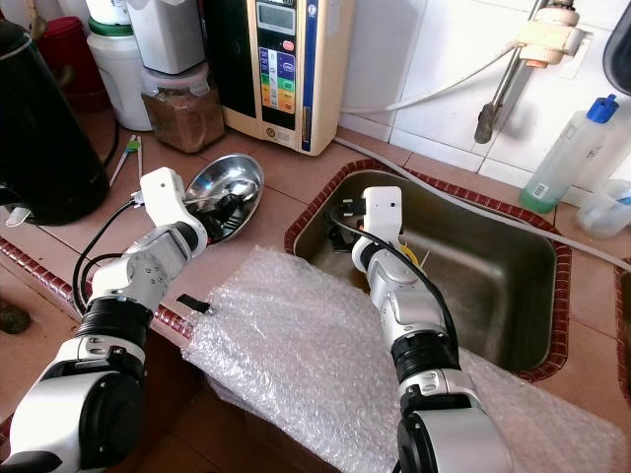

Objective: Kitchen organization

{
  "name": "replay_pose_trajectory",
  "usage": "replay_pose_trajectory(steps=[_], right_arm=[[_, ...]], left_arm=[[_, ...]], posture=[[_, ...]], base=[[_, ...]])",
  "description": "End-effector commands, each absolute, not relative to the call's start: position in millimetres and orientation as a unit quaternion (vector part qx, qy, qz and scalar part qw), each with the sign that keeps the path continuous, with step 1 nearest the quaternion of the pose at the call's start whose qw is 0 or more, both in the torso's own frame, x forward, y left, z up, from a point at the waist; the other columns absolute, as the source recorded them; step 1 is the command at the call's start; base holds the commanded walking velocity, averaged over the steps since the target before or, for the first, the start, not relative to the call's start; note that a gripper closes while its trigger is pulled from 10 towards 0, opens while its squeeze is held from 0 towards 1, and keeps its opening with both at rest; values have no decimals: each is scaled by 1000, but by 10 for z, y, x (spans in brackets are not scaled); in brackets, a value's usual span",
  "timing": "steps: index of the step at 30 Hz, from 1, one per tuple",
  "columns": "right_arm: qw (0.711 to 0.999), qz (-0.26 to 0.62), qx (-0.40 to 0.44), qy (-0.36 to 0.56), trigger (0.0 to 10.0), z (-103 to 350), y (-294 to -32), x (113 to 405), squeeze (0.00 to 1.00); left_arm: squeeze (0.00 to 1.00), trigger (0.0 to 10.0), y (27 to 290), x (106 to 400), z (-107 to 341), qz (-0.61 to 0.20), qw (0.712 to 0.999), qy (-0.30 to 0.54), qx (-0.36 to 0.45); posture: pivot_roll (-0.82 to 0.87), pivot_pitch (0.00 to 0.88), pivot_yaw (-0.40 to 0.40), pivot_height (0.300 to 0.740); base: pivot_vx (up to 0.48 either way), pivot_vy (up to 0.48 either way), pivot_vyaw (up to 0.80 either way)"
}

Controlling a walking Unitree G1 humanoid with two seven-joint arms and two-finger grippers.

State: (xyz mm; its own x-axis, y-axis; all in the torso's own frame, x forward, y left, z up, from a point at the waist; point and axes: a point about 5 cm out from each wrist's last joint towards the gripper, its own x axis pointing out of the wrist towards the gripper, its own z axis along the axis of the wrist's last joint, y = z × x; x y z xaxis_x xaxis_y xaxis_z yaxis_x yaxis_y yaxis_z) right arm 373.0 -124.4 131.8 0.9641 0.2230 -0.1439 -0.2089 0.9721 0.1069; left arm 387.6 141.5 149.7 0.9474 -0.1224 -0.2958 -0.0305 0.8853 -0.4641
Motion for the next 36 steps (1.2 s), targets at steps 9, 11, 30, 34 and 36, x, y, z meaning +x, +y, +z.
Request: replay_pose_trajectory(steps=[9,11,30,34,36], right_arm=[[988,120,44,89,10000,1320,-1300,3729,0],[988,120,43,90,10000,1319,-1303,3729,0],[982,164,57,75,10000,1407,-1229,3726,0],[978,191,62,66,10000,1454,-1184,3717,0],[977,191,61,66,10000,1454,-1181,3717,0]], left_arm=[[0,0,1408,3835,1339,-9,952,196,-234],[0,0,1434,3841,1351,-4,959,189,-211],[0,0,1708,3905,1547,-24,992,127,-7],[0,0,1629,3900,1549,-54,992,115,-5],[0,0,1605,3898,1549,-63,992,113,-11]], posture=[[-34,9,-49,740],[-35,8,-49,740],[-33,11,-48,740],[-35,12,-49,740],[-35,12,-49,740]], base=[[0,0,0],[0,0,0],[0,0,0],[0,0,0],[0,0,0]])
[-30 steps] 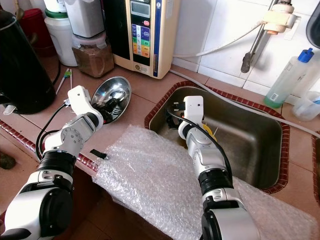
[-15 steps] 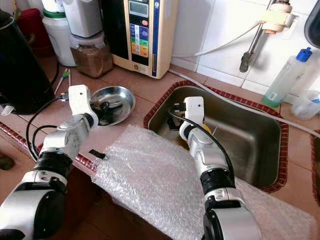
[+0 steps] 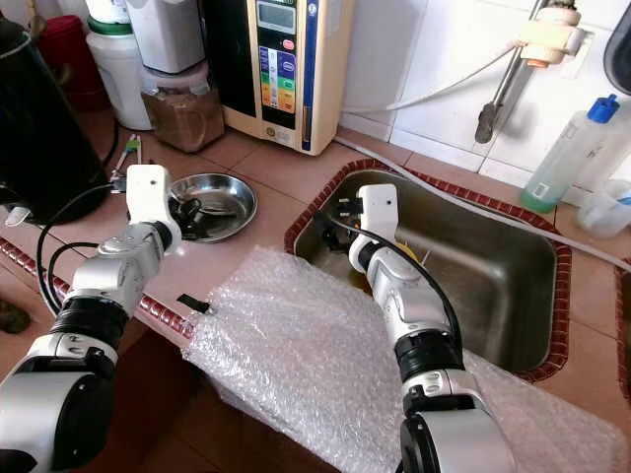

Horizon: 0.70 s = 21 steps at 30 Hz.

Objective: Kitchen organization

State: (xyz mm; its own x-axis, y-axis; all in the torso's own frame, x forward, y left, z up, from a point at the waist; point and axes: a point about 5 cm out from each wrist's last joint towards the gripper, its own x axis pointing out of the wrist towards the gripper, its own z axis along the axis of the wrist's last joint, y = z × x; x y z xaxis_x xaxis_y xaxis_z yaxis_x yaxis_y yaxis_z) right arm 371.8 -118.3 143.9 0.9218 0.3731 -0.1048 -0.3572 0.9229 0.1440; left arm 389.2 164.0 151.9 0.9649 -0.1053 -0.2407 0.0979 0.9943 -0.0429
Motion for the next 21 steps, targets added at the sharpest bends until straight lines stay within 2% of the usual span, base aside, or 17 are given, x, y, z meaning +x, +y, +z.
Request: replay_pose_trajectory(steps=[1,7,14,21], right_arm=[[978,191,60,66,10000,1452,-1179,3716,0],[976,200,61,66,10000,1438,-1144,3698,0],[961,260,73,59,10000,1483,-1051,3640,0],[960,263,71,63,10000,1461,-1014,3627,0]], left_arm=[[0,0,1572,3895,1552,-75,991,109,-11],[0,0,1362,3859,1550,-147,984,100,6],[0,0,1375,3867,1561,-152,983,97,15],[0,0,1455,3878,1633,-136,987,73,47]], posture=[[-34,13,-49,740],[-34,13,-47,740],[-35,13,-46,740],[-31,13,-48,740]], base=[[0,0,0],[0,0,0],[0,0,0],[0,0,0]])
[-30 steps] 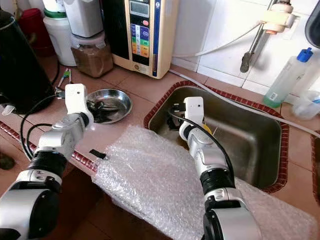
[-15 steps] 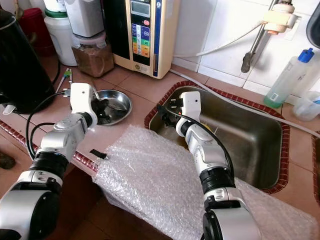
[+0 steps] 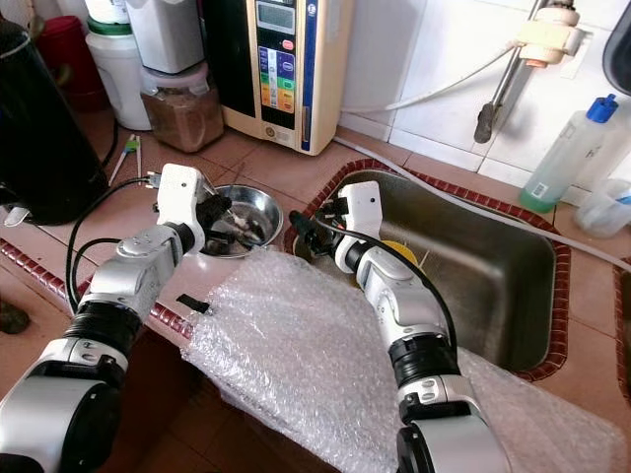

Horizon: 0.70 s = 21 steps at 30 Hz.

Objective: Kitchen organization

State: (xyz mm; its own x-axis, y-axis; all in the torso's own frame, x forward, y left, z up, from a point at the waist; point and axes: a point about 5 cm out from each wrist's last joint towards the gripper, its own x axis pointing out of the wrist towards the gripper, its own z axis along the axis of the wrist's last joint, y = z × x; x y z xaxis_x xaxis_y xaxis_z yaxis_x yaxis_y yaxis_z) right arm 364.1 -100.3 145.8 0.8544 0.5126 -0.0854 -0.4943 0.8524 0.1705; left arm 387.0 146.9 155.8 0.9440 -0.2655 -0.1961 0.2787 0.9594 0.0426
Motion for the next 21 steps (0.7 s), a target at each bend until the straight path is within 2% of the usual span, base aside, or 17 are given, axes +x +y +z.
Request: replay_pose_trajectory(steps=[1,5,9,13,15,21], right_arm=[[960,264,68,63,10000,1461,-1009,3625,0],[963,257,65,54,10000,1481,-1015,3626,0],[969,234,77,31,10000,1564,-1058,3662,0],[968,237,74,30,10000,1567,-1053,3662,0],[972,220,88,2,10000,1653,-1077,3680,0],[976,164,135,-53,10000,1855,-1257,3751,0]], left_arm=[[0,0,1466,3884,1666,-132,988,64,53],[0,0,1474,3899,1785,-126,989,30,69],[0,0,1344,3878,2024,-165,982,-53,73],[0,0,1308,3865,2069,-177,978,-74,81],[0,0,1198,3814,2099,-225,968,-98,57],[0,0,960,3634,2005,-339,934,-104,50]], posture=[[-31,13,-48,740],[-30,13,-47,740],[-29,9,-47,740],[-30,7,-47,740],[-29,6,-47,740],[-28,3,-45,740]], base=[[0,0,0],[0,0,0],[0,0,0],[0,0,0],[0,0,0],[0,0,0]])
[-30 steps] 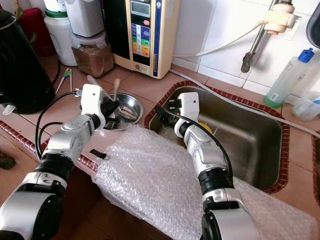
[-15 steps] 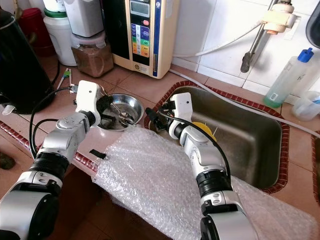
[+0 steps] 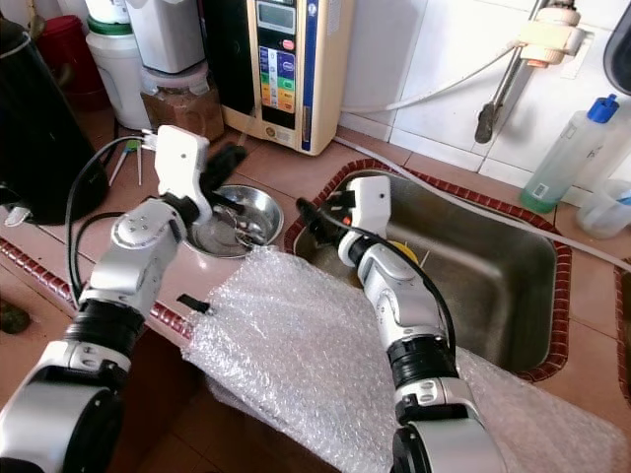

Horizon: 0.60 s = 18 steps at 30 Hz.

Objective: Kitchen organization

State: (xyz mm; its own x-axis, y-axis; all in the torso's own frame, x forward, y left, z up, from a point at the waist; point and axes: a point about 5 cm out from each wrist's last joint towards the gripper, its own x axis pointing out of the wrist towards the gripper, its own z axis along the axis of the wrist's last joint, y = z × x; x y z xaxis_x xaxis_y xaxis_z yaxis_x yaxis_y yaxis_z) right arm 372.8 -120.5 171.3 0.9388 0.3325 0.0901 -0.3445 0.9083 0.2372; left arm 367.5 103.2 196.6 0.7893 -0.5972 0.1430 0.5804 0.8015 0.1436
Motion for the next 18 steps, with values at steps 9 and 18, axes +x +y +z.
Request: replay_pose_trajectory(steps=[9,18], right_arm=[[960,194,190,-67,10000,1940,-1256,3746,0],[947,231,216,-63,10000,1937,-1243,3717,0]], left_arm=[[0,0,866,3552,1934,-388,916,-90,42],[0,0,867,3511,1890,-407,910,-72,24]], posture=[[-32,7,-44,740],[-32,15,-45,740]], base=[[0,0,0],[0,0,0]])
